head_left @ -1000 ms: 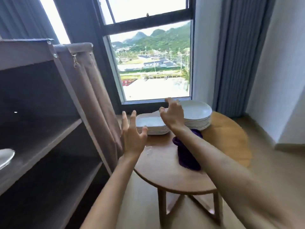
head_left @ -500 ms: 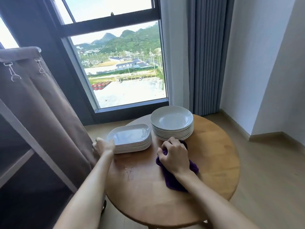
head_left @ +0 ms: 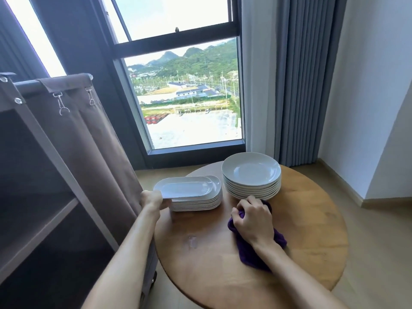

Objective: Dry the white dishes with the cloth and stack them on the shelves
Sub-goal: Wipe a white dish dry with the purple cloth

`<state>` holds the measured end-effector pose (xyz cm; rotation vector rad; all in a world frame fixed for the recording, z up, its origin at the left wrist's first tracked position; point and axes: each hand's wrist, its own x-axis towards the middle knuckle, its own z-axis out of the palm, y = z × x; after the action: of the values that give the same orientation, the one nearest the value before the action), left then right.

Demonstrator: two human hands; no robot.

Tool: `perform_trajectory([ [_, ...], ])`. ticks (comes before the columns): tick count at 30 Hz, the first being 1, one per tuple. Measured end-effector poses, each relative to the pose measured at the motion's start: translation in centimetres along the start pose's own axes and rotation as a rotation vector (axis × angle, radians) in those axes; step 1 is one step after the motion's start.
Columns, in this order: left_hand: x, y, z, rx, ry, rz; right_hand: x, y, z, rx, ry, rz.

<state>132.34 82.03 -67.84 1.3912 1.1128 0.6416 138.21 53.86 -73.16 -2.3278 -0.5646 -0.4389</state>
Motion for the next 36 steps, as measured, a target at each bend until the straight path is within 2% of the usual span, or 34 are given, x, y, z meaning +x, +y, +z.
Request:
perform_trajectory([
  [3,-2.4,-0.7,-1.1,-0.278,-0.104,-0.046,0.0,-0.1,-0.7,0.033,0.009,0.103],
  [6,-5.1,-1.4,-2.3,-0.487,-0.131,-0.058,-0.4,-0.4,-1.5,-0.03,0.016,0.311],
  [8,-6.8,-1.8,-2.5,-0.571,-0.173,-0.068,-0.7,-0.6,-2.1,-0.015,-0.133,0.45],
  [10,-8.8,-1.8,-2.5,-0.662,-0.232,-0.09,-0.9,-1.1,-2.6,-0.026,-0.291,0.483],
  [11,-9.8,-1.9,-2.3,-0.696,-0.271,-0.104,-0.9,-1.3,-3.1,-0.02,-0.311,0.467],
  [15,-13.0,-2.8,-1.3,-0.759,-0.392,-0.119,-0.3,-2.2,-4.8,0.206,-0.181,0.474],
  [17,-14.3,-3.4,-1.0,-0.714,-0.401,-0.104,0.0,-2.9,-5.9,0.367,-0.047,0.482],
  [21,-16.9,-4.5,-0.8,-0.71,-0.373,-0.053,1.6,-5.3,-9.4,0.648,0.254,0.435],
  [24,-18.3,-4.7,0.0,-0.706,-0.35,-0.035,2.6,-8.0,-11.8,0.763,0.335,0.245],
  [26,-19.1,-4.6,0.8,-0.696,-0.323,-0.029,2.7,-9.6,-12.3,0.697,0.213,0.041],
  [29,-20.3,-3.9,2.0,-0.718,-0.283,0.005,1.9,-11.2,-11.2,0.595,-0.234,-0.137],
  [30,-20.5,-3.8,2.4,-0.719,-0.254,0.015,1.4,-11.2,-10.5,0.573,-0.328,-0.128],
  [31,-20.7,-3.7,2.7,-0.715,-0.212,0.013,0.8,-11.0,-9.7,0.569,-0.328,-0.089],
  [34,-21.1,-4.0,3.0,-0.733,-0.092,-0.028,-1.5,-9.5,-7.8,0.486,-0.012,0.093],
  [35,-21.1,-4.1,3.0,-0.742,-0.058,-0.046,-2.2,-8.8,-7.3,0.463,0.036,0.153],
  [36,-21.2,-4.2,3.1,-0.75,-0.029,-0.062,-3.0,-8.3,-6.8,0.469,0.016,0.228],
])
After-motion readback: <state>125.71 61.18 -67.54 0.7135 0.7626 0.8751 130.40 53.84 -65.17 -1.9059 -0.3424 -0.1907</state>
